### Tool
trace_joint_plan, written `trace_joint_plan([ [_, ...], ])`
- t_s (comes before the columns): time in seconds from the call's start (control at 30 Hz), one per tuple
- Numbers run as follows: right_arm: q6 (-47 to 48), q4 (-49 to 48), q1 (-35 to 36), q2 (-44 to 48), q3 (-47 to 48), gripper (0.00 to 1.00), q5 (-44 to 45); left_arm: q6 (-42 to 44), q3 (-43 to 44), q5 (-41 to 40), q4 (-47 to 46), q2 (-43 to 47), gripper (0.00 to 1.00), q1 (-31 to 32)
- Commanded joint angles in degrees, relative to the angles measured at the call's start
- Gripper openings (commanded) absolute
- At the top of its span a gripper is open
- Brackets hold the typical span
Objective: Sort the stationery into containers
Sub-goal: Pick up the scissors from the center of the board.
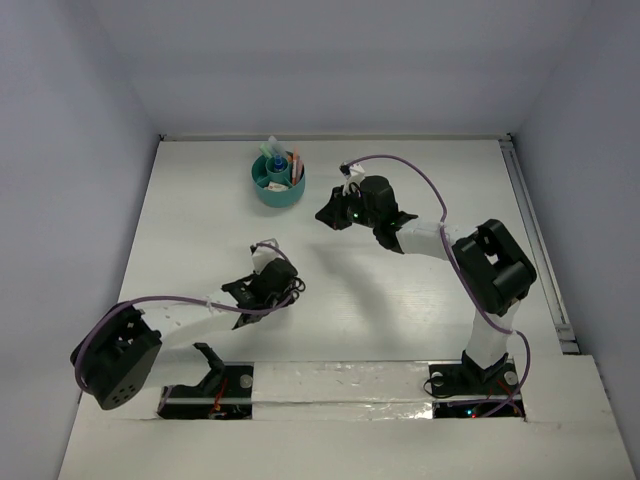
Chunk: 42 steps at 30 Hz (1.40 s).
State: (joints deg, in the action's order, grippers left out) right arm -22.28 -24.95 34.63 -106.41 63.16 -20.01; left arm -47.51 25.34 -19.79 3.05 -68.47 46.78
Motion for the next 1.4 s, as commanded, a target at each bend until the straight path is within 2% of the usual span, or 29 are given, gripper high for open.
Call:
trace_joint_plan([
  [0.0, 0.1, -2.3, 0.8, 0.9, 1.8, 0.08, -0.5, 0.3, 1.6, -1.5, 1.1, -0.6, 0.23, -0.1],
  [0.17, -0.1, -1.3, 0.8, 0.9, 2.3, 0.09, -0.6, 0.7, 1.8, -3.4, 3.3, -0.3, 0.17, -0.1],
  [0.3, 0.1, 0.9, 0.8, 1.1, 3.3, 0.12, -0.6, 2.1, 3.3, -4.2, 7.2, -2.0, 0.0, -0.1],
  [0.4, 1.3, 5.9, 0.8, 0.2, 6.1, 0.3, -1.2, 2.2, 3.6, -3.9, 7.7, -2.2, 0.0, -0.1],
  [0.47, 1.9, 7.9, 0.8, 0.1, 7.0, 0.39, -1.9, 2.0, 3.7, -4.3, 7.8, -2.5, 0.11, -0.1],
  [0.5, 2.0, 8.2, 0.8, 0.2, 7.0, 0.41, -2.0, 1.9, 3.7, -4.5, 7.6, -2.6, 0.21, -0.1],
  [0.57, 2.0, 9.1, 0.8, 0.8, 7.1, 0.45, -2.9, 1.8, 3.5, -4.4, 6.8, -2.9, 0.22, -0.1],
  [0.67, 2.0, 10.3, 1.3, 1.2, 7.1, 0.48, -4.0, 2.1, 2.9, -4.4, 5.2, -2.5, 0.1, -0.1],
  [0.7, 2.0, 10.4, 1.3, 1.6, 6.9, 0.49, -4.2, 2.2, 2.6, -4.6, 5.0, -2.1, 0.0, -0.1],
  [0.9, 0.1, 10.4, 1.9, 3.9, 3.3, 0.52, -5.2, 4.4, 4.2, -8.1, 5.5, 4.2, 0.0, -0.8],
  [0.97, -0.2, 10.6, 1.9, 5.8, 1.1, 0.56, -5.7, 5.5, 5.0, -7.8, 4.6, 7.4, 0.0, -1.5],
  [1.03, -0.9, 10.9, 1.9, 7.3, -0.3, 0.59, -6.1, 7.2, 5.9, -6.2, 3.9, 9.7, 0.0, -3.9],
  [1.17, -1.5, 11.4, 2.5, 13.1, -4.2, 0.79, -8.3, 10.8, 7.2, 1.8, 2.1, 13.0, 0.0, -9.7],
  [1.3, -3.1, 10.6, 3.0, 16.8, -6.4, 0.89, -10.9, 12.9, 7.0, 14.8, -1.1, 14.9, 0.0, -15.1],
  [1.37, -4.3, 9.7, 3.5, 16.5, -5.4, 0.9, -14.1, 13.2, 8.1, 17.0, -1.2, 14.3, 0.0, -15.1],
])
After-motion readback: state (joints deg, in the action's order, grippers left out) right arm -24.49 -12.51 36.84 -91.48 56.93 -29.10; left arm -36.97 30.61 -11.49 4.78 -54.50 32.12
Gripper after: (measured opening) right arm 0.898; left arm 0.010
